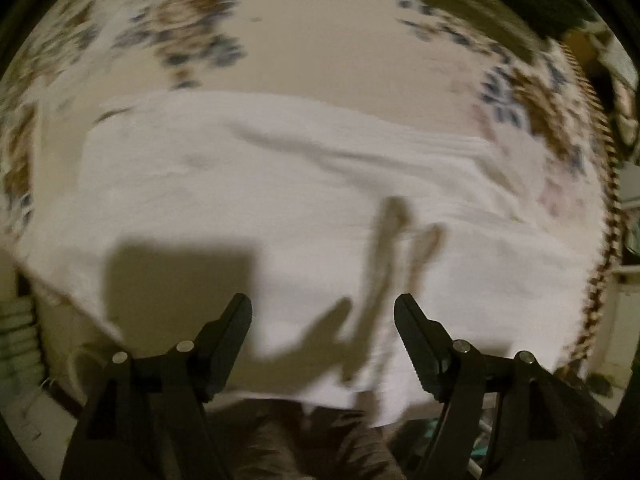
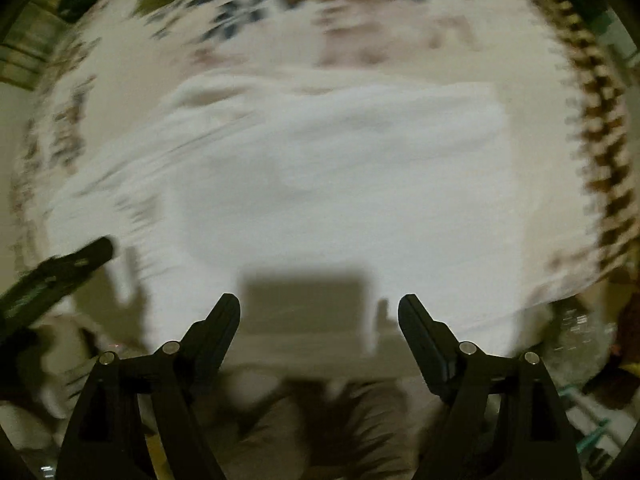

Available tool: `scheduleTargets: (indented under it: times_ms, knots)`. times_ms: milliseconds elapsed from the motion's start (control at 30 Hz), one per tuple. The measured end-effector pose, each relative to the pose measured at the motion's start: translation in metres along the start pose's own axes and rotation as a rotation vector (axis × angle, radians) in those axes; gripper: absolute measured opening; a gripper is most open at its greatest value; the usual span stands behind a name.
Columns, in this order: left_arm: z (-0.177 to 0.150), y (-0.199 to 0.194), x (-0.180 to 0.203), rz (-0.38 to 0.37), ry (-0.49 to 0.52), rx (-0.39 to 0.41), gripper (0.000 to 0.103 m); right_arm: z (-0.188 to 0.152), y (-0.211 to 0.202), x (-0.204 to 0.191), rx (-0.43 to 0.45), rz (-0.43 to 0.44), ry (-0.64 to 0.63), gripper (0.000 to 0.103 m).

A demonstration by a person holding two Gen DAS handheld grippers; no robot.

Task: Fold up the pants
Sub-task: 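Smooth the folded white pants flat with both grippers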

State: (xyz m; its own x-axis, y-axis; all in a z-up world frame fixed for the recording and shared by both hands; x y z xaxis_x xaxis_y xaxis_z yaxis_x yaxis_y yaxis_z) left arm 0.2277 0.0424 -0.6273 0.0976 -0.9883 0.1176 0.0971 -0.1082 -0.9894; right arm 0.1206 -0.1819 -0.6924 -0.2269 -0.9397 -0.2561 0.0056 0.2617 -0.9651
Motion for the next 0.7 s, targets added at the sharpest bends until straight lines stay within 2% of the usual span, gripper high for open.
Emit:
scheduleTargets:
  times_ms: [67, 133, 267, 300, 333, 367, 433, 500, 567, 633, 667, 700]
  knots:
    - [-0.005, 0.0, -0.017, 0.015, -0.021, -0.011, 0.072, -0.01, 0.008, -0.024, -0.032, 0.04, -0.048, 0.083]
    - [-0.011, 0.002, -0.033, 0.022, -0.031, -0.03, 0.072, -0.02, 0.017, -0.053, -0.034, 0.042, -0.156, 0.081]
    - [-0.019, 0.004, -0.055, 0.028, -0.05, -0.052, 0.072, -0.041, 0.038, -0.098, -0.063, -0.037, -0.413, 0.071]
    - [-0.02, 0.004, -0.06, 0.029, -0.058, -0.053, 0.072, -0.045, 0.046, -0.106, -0.052, -0.111, -0.495, 0.053]
    - [-0.022, 0.004, -0.064, 0.029, -0.062, -0.055, 0.072, -0.047, 0.051, -0.112, -0.044, -0.144, -0.526, 0.041]
    - [-0.024, 0.004, -0.068, 0.028, -0.067, -0.057, 0.072, -0.049, 0.054, -0.117, -0.04, -0.151, -0.547, 0.018]
    - [-0.025, 0.003, -0.074, 0.013, -0.088, -0.061, 0.072, -0.048, 0.049, -0.127, 0.021, -0.145, -0.557, 0.014]
    - [-0.025, 0.0, -0.081, -0.004, -0.104, -0.055, 0.072, -0.046, 0.035, -0.141, 0.075, -0.112, -0.552, 0.0]
    - [-0.025, -0.004, -0.09, -0.014, -0.116, -0.038, 0.072, -0.045, 0.032, -0.152, 0.076, -0.092, -0.554, 0.0]
    - [-0.024, -0.01, -0.103, -0.054, -0.15, -0.004, 0.073, -0.042, 0.041, -0.154, 0.025, -0.083, -0.504, 0.001]
    - [-0.025, -0.009, -0.107, -0.083, -0.177, 0.007, 0.081, -0.039, 0.044, -0.152, 0.003, -0.053, -0.448, 0.003]
    - [-0.026, -0.01, -0.116, -0.119, -0.222, 0.016, 0.085, -0.035, 0.046, -0.149, -0.014, -0.035, -0.406, 0.015]
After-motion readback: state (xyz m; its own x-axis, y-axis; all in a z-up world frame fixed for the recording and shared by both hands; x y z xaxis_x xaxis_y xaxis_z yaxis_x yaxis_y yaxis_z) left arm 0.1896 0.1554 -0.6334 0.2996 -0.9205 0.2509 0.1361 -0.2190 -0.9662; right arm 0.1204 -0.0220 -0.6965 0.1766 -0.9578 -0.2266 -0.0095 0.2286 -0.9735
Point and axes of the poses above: each gripper's, at about its wrist camera, not at the fingertips, and y roughly the way its jaws point, x to its right, z to its top, the point moved 8 cm from there along y, roughly the way its jaws point, and after that the axes turned 2 degrees about y, right-handed, at the moved point
